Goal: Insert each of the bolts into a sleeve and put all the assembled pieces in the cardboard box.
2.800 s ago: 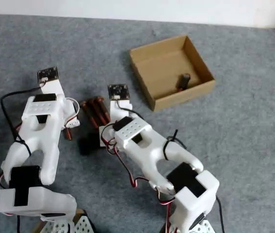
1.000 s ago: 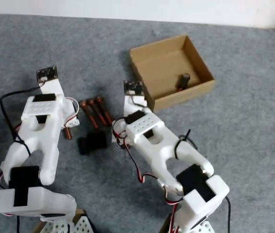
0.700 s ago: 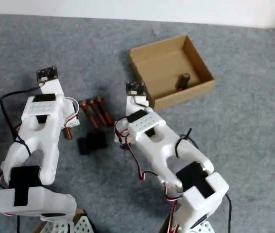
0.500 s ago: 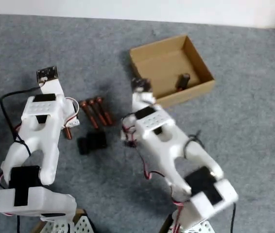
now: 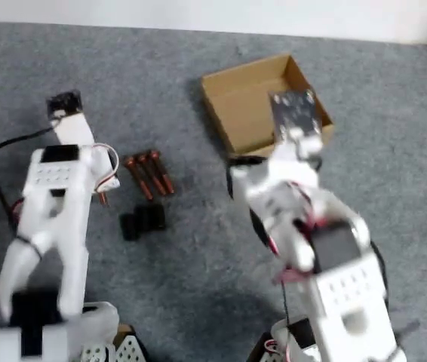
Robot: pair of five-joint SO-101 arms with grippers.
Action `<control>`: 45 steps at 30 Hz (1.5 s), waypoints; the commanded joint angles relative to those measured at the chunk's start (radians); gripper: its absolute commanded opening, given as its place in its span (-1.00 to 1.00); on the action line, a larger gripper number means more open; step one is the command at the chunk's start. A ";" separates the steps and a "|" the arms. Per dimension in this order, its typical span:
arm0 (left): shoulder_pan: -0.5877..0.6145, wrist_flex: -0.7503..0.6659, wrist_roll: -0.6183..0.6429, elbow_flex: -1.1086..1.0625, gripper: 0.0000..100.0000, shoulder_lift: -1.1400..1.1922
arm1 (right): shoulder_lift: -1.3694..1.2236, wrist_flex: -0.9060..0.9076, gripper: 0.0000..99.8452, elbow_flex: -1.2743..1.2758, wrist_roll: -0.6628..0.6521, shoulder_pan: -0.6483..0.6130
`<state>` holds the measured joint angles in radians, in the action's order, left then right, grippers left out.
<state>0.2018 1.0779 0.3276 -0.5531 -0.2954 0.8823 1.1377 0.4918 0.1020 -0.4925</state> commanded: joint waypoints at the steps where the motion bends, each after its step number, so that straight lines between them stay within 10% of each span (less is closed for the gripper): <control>1: -0.073 0.086 0.006 0.079 -0.99 -0.337 | 0.226 -0.027 -0.99 0.074 -0.087 0.013; 9: -0.314 0.028 0.006 0.076 -0.99 -0.831 | 0.613 -0.183 -0.99 0.429 -0.153 -0.027; 24: -0.723 -0.138 0.002 0.004 -0.99 -0.863 | 0.958 -0.389 -0.99 0.800 -0.327 -0.209; 45: -0.834 -0.433 0.006 -0.288 -0.99 -0.865 | 0.957 -0.417 -0.99 0.802 -0.327 -0.116</control>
<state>-0.6022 0.6790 0.3307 -0.8692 -1.1439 1.8274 0.7603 1.3004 -0.2140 -0.6736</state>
